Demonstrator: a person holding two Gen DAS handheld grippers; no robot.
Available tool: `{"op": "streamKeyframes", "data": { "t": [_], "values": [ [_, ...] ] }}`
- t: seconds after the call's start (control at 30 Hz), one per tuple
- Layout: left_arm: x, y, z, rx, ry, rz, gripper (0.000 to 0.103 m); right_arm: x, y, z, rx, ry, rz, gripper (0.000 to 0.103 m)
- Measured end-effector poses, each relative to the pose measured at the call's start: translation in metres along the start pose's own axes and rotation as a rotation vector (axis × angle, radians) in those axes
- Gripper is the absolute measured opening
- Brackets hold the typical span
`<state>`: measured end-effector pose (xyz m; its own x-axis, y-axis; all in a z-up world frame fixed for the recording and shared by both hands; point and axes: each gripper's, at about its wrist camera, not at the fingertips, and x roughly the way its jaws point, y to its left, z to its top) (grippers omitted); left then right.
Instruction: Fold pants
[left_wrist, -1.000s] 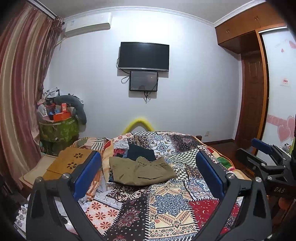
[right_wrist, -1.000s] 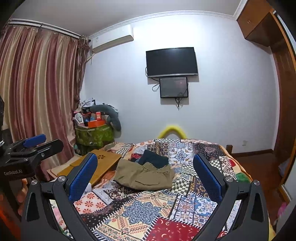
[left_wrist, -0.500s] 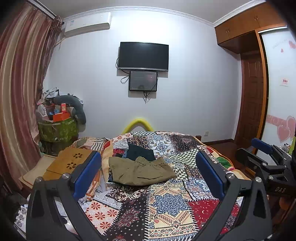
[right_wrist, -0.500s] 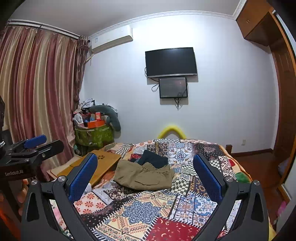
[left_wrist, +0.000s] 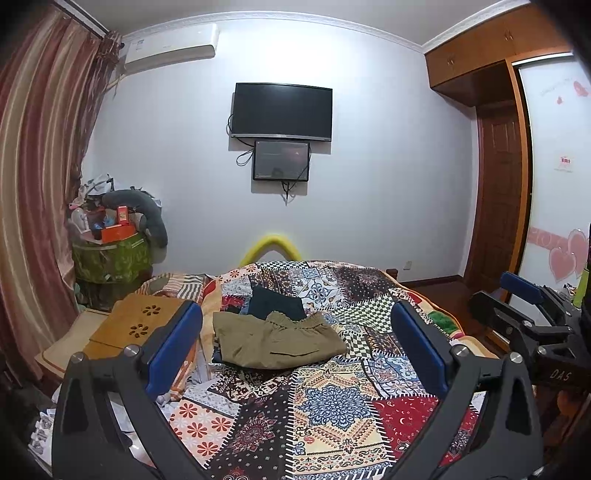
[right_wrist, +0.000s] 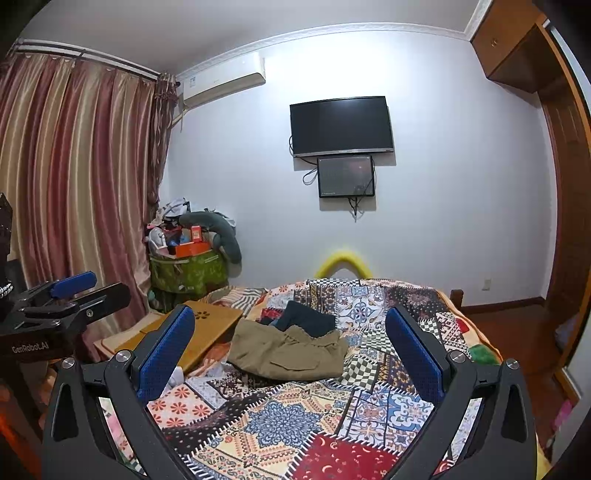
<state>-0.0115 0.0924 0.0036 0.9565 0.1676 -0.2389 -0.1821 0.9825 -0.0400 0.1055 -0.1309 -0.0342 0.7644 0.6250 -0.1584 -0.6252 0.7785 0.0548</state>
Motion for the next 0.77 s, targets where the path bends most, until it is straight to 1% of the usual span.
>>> {"op": "streamKeyframes", "data": {
  "t": [0.4,0.77],
  "values": [
    [0.005,0.005,-0.001,-0.021,0.019,-0.023,0.103,0.0,0.002,0.0,-0.006,0.002,-0.004,0.103],
    [0.014,0.001,-0.005,-0.011,0.033,-0.031,0.103,0.008,0.0,-0.003,-0.002,0.023,-0.005,0.103]
  ]
}}
